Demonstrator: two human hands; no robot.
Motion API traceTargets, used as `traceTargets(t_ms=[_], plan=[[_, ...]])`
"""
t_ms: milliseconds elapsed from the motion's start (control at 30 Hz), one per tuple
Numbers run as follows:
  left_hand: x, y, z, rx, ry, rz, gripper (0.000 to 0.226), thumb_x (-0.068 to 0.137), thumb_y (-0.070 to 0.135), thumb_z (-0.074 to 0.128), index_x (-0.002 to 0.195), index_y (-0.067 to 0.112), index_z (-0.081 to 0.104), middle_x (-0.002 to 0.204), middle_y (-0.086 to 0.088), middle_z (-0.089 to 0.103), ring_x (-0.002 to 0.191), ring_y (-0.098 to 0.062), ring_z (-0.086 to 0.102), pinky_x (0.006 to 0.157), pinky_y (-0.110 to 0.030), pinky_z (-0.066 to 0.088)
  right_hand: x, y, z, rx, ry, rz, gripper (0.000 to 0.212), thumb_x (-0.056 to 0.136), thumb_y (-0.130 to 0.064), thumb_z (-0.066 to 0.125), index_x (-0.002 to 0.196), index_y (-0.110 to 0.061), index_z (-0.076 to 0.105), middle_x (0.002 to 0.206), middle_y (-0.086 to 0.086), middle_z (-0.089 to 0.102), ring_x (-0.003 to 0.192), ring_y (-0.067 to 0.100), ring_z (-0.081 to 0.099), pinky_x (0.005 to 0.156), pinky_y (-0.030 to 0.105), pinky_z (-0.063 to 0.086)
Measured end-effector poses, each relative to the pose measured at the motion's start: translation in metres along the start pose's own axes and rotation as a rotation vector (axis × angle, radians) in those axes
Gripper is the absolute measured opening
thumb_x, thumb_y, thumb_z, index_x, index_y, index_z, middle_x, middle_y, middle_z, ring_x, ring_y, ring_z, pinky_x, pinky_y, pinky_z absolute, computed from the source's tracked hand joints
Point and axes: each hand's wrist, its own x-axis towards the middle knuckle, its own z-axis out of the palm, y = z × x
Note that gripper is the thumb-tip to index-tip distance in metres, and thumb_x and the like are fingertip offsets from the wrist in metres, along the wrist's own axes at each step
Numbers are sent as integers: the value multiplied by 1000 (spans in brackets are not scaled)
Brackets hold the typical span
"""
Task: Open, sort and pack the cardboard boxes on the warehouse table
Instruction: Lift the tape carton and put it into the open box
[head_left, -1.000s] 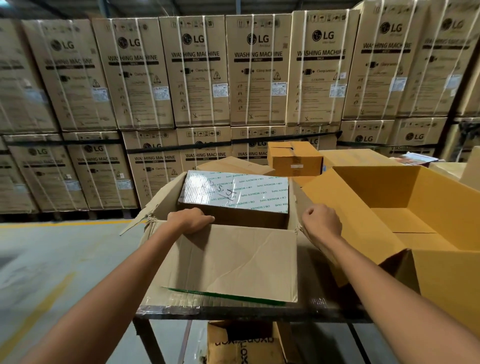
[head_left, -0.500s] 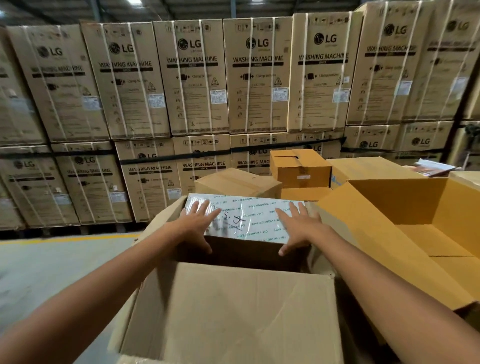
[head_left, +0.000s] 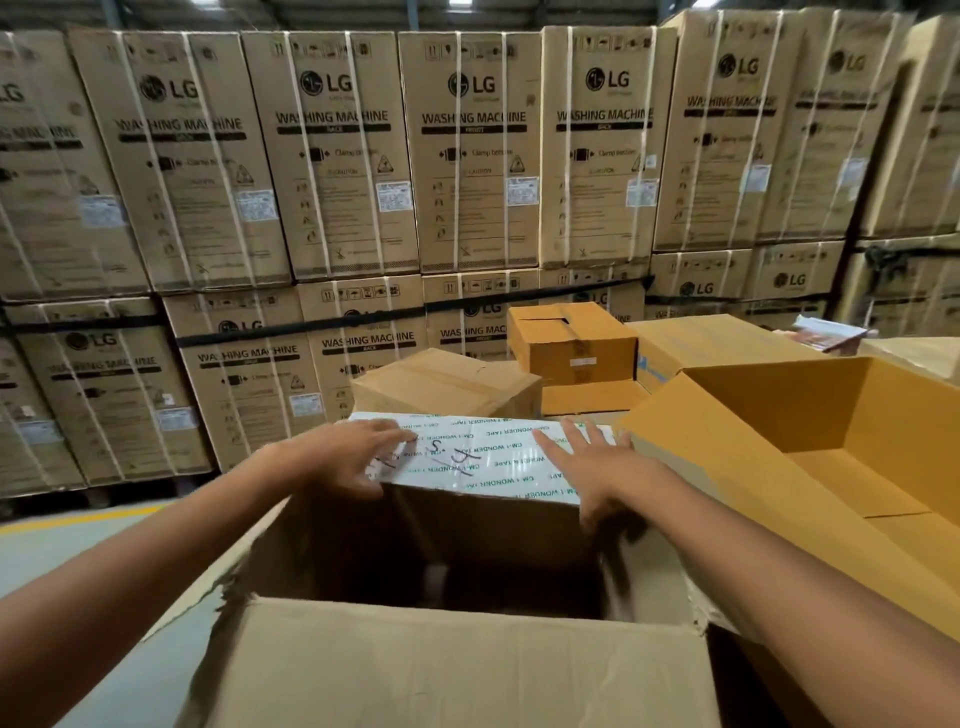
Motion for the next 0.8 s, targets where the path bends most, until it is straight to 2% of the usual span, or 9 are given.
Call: traceTargets(t_ms=[100, 200, 333, 400, 500, 567, 633, 700, 800], plan=[[-3, -13, -30, -155, 92, -11, 52, 95, 42, 55, 142, 22, 50, 141, -1, 56, 118, -14, 55, 105, -32, 44, -7, -3, -30, 50, 158, -38, 74, 89, -13, 61, 154, -28, 29, 150, 11, 43, 129, 32, 49, 97, 46, 51], [2, -27, -52, -281, 291, -58, 71, 79, 63, 35, 120, 16, 68, 114, -4, 71, 97, -18, 65, 89, -38, 54, -9, 4, -67, 147, 446, 69, 25, 88, -11, 59, 111, -22, 64, 101, 4, 66, 89, 25, 62, 67, 34, 50], [30, -51, -58, -430, 657, -114, 27, 93, 40, 65, 107, 18, 69, 99, 0, 71, 90, -17, 66, 81, -39, 58, 9, 11, -78, 203, 806, 289, 39, 90, -14, 65, 127, -24, 58, 121, 4, 64, 113, 27, 57, 87, 39, 43], [51, -54, -55, -454, 796, -220, 30, 88, 37, 72, 111, 20, 65, 104, 3, 67, 92, -15, 64, 80, -37, 57, 26, 9, -68, 195, 906, 332, 59, 88, -11, 67, 142, -22, 47, 144, 9, 49, 133, 31, 42, 104, 47, 37], [80, -49, -42, -378, 778, -369, 55, 92, 37, 67, 141, 21, 49, 140, -6, 50, 121, -23, 52, 95, -43, 52, 47, 8, -54, 146, 814, 338, 84, 88, -13, 65, 158, -20, 19, 165, 16, 10, 152, 37, 7, 119, 54, 23], [94, -46, -24, -315, 717, -376, 61, 94, 35, 63, 149, 23, 39, 157, -6, 32, 136, -29, 39, 105, -48, 47, 61, 8, -38, 138, 703, 343, 76, 92, -21, 58, 158, -19, 19, 166, 18, 5, 153, 38, 2, 119, 56, 18], [102, -43, -2, -243, 605, -339, 42, 96, 38, 58, 134, 21, 54, 149, -7, 43, 130, -26, 46, 104, -42, 48, 73, 10, -17, 216, 561, 297, 52, 97, -25, 44, 148, -20, 38, 160, 18, 26, 148, 36, 22, 115, 55, 27], [106, -36, 20, -321, 400, -337, 38, 103, 44, 41, 108, 15, 64, 126, -9, 61, 109, -21, 59, 95, -35, 51, 76, 13, -4, 352, 396, 250, 32, 102, -29, 30, 116, -20, 57, 135, 13, 56, 125, 31, 51, 98, 45, 43], [108, -32, 28, -395, 253, -350, 53, 107, 44, 23, 92, 12, 62, 114, -15, 66, 96, -24, 61, 84, -34, 45, 76, 19, 0, 431, 304, 178, 40, 105, -45, 28, 87, -21, 54, 101, 7, 61, 102, 27, 61, 74, 34, 42]])
